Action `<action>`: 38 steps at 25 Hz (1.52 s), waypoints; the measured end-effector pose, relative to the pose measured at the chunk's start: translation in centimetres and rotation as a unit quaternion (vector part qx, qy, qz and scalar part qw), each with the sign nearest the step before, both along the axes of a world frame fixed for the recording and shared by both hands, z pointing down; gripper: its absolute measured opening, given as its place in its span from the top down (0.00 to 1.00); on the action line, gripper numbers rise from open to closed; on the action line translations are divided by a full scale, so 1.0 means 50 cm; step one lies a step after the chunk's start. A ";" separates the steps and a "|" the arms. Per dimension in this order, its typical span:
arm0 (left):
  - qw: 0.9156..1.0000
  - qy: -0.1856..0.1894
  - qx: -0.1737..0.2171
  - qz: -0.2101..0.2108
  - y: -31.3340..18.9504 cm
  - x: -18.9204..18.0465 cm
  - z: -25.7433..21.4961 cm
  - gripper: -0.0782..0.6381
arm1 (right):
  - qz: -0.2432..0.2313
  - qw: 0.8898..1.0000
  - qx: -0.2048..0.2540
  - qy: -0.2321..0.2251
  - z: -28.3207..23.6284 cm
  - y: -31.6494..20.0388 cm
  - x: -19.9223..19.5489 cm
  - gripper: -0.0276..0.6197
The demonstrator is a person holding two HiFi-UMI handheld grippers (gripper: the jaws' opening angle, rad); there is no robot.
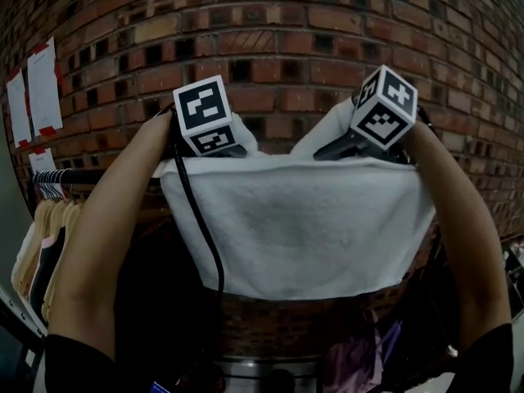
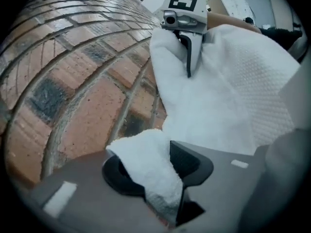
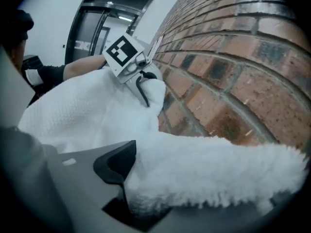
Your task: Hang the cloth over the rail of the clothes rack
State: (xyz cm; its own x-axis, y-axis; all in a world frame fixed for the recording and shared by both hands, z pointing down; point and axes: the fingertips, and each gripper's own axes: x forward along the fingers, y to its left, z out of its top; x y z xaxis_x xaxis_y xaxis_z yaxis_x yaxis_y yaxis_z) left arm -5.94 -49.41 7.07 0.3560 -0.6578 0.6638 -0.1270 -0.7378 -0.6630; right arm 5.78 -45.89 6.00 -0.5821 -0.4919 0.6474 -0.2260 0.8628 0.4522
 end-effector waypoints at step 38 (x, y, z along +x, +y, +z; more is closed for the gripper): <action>0.997 0.080 0.008 0.001 0.072 -0.087 -0.064 0.56 | -0.175 0.983 0.053 0.017 -0.066 0.293 -0.026 0.71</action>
State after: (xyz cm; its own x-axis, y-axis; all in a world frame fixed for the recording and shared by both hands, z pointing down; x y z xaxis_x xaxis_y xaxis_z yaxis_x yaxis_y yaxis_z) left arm -10.31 -45.82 3.87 0.4572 -0.6675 0.5877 -0.2303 -0.7272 -0.6467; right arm 4.46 -31.23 2.72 -0.7068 -0.3302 0.6256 0.0933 0.8331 0.5452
